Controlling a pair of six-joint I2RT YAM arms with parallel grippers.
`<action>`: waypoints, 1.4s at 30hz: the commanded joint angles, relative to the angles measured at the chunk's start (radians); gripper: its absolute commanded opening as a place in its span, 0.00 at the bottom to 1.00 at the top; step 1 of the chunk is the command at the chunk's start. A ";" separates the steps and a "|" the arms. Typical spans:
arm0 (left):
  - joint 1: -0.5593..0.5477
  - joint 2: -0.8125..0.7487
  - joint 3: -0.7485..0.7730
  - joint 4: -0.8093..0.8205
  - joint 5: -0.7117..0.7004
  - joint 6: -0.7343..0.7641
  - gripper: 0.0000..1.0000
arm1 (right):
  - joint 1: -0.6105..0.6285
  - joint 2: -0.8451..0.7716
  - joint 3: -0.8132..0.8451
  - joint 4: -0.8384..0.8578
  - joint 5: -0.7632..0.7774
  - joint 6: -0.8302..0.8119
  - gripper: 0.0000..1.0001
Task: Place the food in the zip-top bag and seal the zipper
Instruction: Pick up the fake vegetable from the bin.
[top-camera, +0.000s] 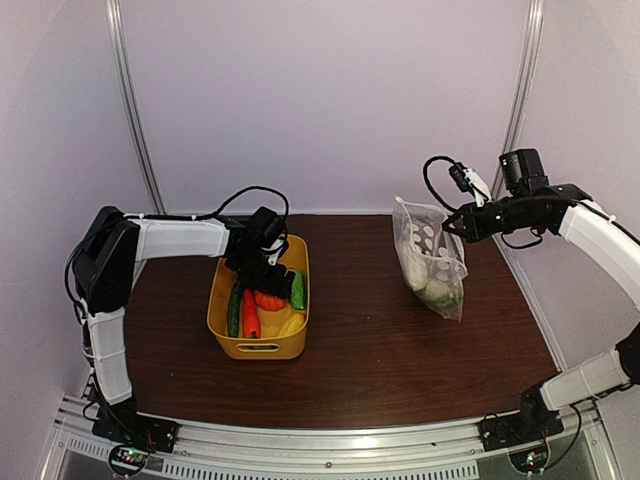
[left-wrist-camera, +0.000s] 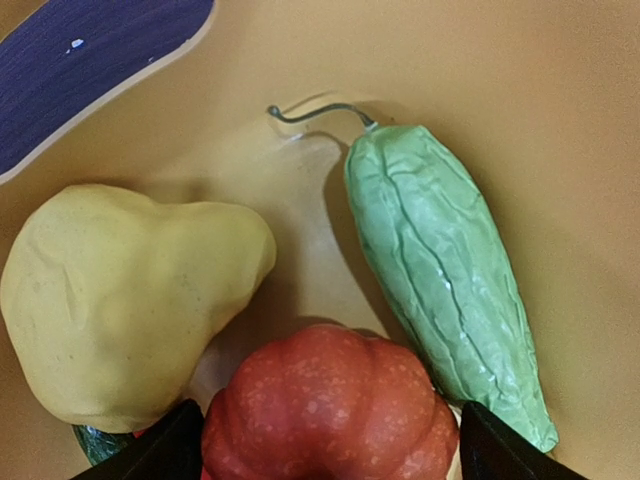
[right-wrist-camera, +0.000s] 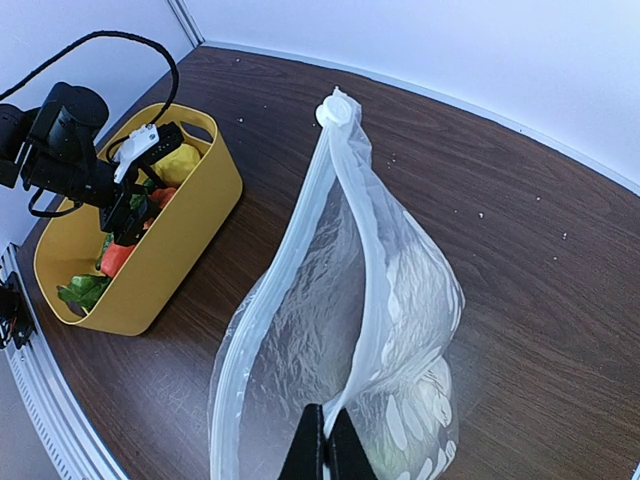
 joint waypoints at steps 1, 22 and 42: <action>0.003 -0.015 0.006 -0.025 0.026 0.018 0.91 | -0.007 -0.006 -0.001 0.009 0.007 -0.008 0.00; 0.003 -0.021 -0.032 -0.019 -0.004 0.063 0.88 | -0.009 -0.005 0.010 -0.002 0.005 -0.006 0.00; 0.003 -0.037 -0.023 -0.031 0.020 0.091 0.66 | -0.009 -0.006 0.003 0.003 0.008 -0.007 0.00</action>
